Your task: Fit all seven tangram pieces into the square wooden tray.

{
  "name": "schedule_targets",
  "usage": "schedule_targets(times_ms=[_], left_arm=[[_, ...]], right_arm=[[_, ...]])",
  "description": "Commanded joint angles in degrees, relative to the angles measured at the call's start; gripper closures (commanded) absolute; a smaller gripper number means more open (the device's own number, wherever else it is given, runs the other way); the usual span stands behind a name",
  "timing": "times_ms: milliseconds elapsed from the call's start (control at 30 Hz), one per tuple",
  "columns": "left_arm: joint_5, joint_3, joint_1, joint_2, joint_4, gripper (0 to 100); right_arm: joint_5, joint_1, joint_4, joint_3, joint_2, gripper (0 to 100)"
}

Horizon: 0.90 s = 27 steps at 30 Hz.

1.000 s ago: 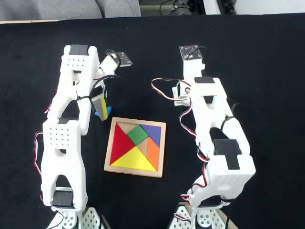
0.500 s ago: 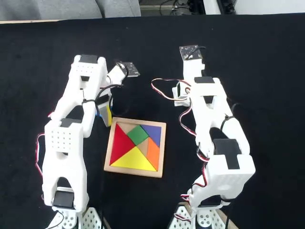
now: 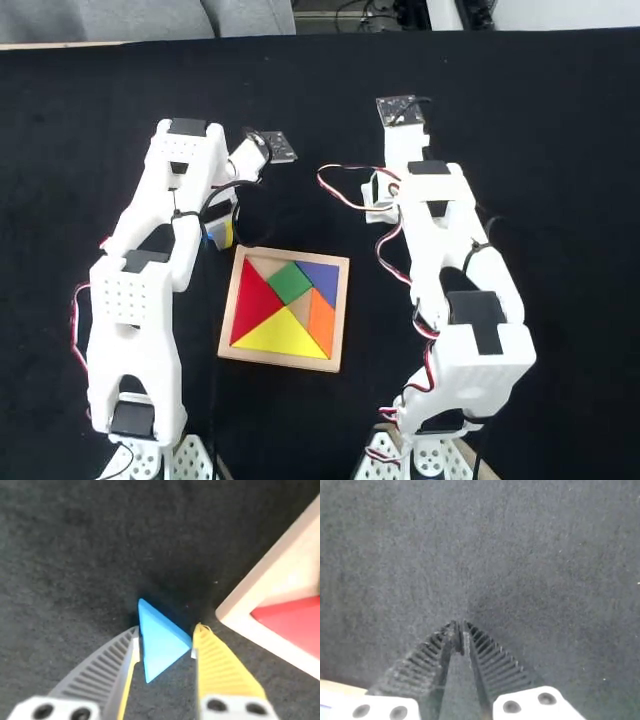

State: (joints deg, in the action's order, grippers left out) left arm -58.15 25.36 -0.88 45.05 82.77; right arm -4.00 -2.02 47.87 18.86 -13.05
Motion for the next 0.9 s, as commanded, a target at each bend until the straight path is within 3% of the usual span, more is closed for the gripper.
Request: schedule_targets(times_ms=[0,133,333,500,600,767,867], left_arm=[[1.41,0.40,0.13,-1.67,-1.93,87],[1.23,0.48,-1.45,-11.69,4.92,87],[1.05,-0.31,-11.12,-32.88,18.02,87],[-0.18,-14.64,-19.38,-41.32,17.14,87],[-5.63,-26.95,-21.93,-41.32,9.41,87],[-7.65,-40.57,-19.47,-41.49,-12.48,87],[-7.74,-43.38,-19.65,-41.23,-15.91,86]], right_arm=[[0.00,0.62,0.26,-3.82,0.92,98.7],[0.00,0.62,0.18,-3.82,1.01,98.7],[0.00,1.67,0.09,-3.91,1.01,98.7],[0.62,5.36,0.44,-5.14,1.01,98.7],[0.62,6.59,0.44,-5.32,1.01,98.7],[0.62,8.18,0.09,-5.41,1.01,98.7],[0.70,9.58,-0.09,-5.85,1.01,98.7]])
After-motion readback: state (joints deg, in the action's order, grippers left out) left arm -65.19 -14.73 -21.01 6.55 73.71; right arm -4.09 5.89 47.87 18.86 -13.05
